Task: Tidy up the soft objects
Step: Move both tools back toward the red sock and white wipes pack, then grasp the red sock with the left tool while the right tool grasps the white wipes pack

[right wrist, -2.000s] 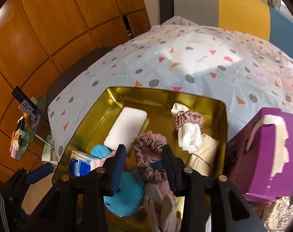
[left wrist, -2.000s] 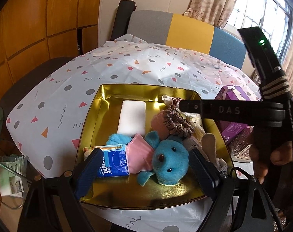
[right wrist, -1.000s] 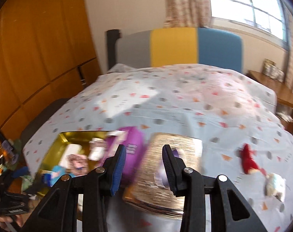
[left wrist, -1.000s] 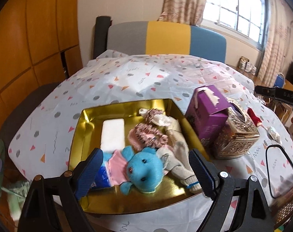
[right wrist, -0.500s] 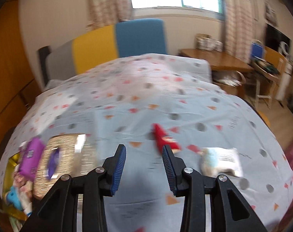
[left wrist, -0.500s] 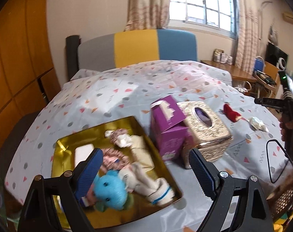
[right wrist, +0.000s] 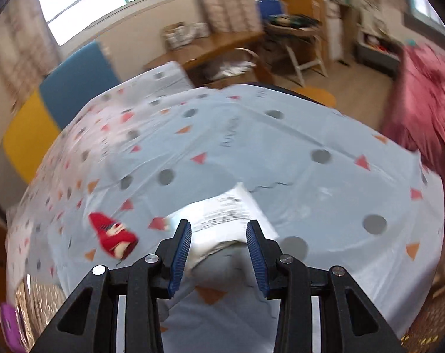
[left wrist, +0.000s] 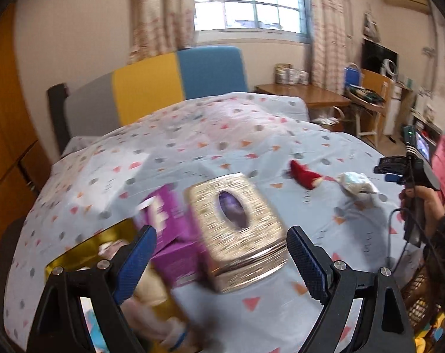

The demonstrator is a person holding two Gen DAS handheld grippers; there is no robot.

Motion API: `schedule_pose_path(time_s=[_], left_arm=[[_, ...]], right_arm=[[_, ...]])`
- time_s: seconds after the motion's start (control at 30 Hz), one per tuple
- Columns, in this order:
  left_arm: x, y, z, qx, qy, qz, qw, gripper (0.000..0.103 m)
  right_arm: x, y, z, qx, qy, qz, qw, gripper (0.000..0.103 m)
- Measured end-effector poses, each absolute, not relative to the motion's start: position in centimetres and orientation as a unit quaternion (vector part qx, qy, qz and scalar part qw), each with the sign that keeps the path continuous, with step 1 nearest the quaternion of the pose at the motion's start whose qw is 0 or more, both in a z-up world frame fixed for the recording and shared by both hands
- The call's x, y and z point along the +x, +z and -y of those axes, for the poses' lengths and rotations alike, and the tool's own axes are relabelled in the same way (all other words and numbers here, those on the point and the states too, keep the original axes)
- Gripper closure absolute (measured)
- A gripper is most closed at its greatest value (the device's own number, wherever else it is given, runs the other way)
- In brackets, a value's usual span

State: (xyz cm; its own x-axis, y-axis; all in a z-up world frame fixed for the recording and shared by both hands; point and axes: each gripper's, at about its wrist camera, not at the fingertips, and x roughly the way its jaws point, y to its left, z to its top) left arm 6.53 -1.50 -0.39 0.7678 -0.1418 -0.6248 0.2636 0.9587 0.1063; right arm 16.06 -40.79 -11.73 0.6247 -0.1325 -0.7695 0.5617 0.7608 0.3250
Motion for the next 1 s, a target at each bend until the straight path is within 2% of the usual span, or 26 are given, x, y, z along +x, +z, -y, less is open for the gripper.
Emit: schedule_pose_path(time_s=[0.17,0.33,0.53,0.73,1.0], left_arm=[[9.6,-0.4,7.7,0.107,-0.166,-0.339,0.920,0.012],[14.3,-2.3,12.9,0.079,-0.202,-0.403,0.889,0.013],[20.9,-6.5,18.7,0.059,-0.194,-0.453,0.868,0.024],[26.6,-11.3,20.7,0.031,-0.170,-0.494,0.852,0.026],[31.9,-15.0,22.8,-0.001,-0.140,-0.529,0.837,0.025]], right_arm=[[15.2,-12.4,42.1,0.330,-0.216,-0.383,0.835,0.064],[14.7,-12.3,43.0,0.364,-0.214,-0.368,0.828,0.064],[14.7,-12.7,43.4,0.396,-0.194,-0.365,0.820,0.064],[14.5,-13.0,43.9,0.426,-0.177,-0.357,0.812,0.064],[15.0,-13.4,43.5,0.437,-0.155,-0.365,0.807,0.064]])
